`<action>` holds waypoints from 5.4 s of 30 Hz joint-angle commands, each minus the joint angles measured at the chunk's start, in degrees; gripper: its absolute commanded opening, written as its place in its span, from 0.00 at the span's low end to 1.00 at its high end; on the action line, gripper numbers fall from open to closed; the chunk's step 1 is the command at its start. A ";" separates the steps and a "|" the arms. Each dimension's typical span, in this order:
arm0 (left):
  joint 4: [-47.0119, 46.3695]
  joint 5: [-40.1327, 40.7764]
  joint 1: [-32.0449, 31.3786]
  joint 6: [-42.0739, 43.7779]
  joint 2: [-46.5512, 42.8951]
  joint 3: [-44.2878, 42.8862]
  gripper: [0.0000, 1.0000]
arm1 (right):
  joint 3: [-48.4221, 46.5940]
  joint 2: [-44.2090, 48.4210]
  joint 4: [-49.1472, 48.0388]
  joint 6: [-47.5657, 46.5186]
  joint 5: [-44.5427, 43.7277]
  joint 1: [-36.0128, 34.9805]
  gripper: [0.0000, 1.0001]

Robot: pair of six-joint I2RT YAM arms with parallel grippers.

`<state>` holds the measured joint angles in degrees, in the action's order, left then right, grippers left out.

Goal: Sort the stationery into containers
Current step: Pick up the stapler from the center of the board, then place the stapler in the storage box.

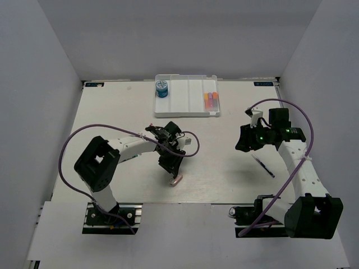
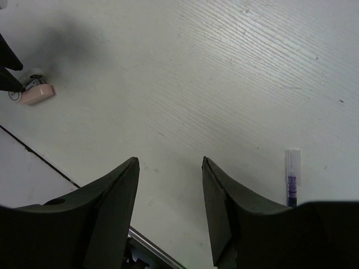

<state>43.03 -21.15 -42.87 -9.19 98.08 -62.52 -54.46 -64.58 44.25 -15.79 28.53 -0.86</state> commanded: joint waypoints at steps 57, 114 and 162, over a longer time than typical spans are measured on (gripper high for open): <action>-42.58 5.94 8.33 -57.43 -8.96 -12.28 0.00 | -24.47 -14.88 -33.53 35.13 -3.04 -20.32 0.70; -27.65 22.88 18.25 -39.37 -15.55 -8.66 0.98 | -33.33 -26.44 -30.89 31.88 -28.16 -21.90 0.00; -9.36 -5.30 35.58 -10.06 -3.43 -17.46 0.97 | -58.57 -72.88 -40.73 26.07 -46.56 -26.56 0.00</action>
<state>34.50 -23.86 -7.94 -18.96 95.18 -80.73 -113.47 -136.68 5.04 8.36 -18.02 -28.60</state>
